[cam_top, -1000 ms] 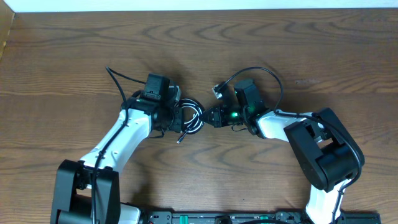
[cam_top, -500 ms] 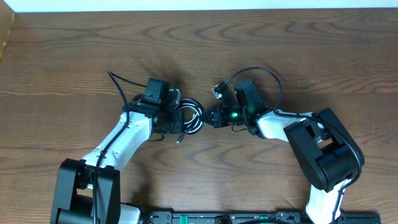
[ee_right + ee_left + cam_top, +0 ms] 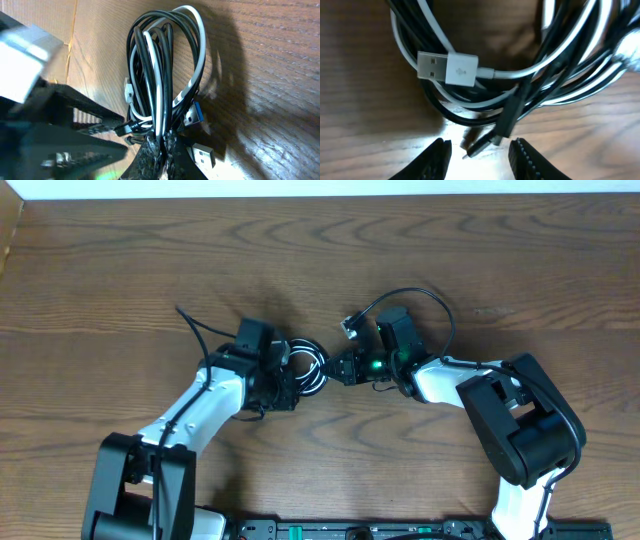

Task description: Untangle cables

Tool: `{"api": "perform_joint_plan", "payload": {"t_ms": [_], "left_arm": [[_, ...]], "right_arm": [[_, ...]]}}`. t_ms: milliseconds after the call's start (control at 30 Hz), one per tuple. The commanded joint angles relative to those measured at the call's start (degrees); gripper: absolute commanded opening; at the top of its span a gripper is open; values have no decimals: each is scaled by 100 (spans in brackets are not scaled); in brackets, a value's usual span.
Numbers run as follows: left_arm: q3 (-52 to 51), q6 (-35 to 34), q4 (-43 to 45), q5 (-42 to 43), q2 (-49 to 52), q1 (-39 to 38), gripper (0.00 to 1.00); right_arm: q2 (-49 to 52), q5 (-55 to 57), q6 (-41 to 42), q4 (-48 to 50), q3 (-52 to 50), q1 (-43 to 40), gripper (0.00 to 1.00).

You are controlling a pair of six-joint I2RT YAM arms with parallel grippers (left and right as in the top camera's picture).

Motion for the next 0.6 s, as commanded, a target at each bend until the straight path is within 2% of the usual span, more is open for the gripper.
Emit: {"api": "perform_joint_plan", "payload": {"t_ms": [0,133,300,367,400,433,567], "left_arm": [[-306,-9,144,70,63,-20,43],[-308,-9,243,70,63,-20,42],[-306,37,494,42,63,-17,22],[-304,37,540,33,63,-17,19],[-304,37,544,28,63,-17,10],[-297,39,533,28,61,-15,8],[-116,101,378,28,-57,-2,7]], "right_arm": [[72,-57,-120,-9,48,52,1],[72,-35,-122,-4,48,52,1],[72,-37,-120,-9,48,52,1],[72,-35,-120,-20,48,52,1],[72,-37,-120,-22,48,52,1],[72,-37,-120,-22,48,52,1],[72,-39,-120,-22,48,52,1]]}}
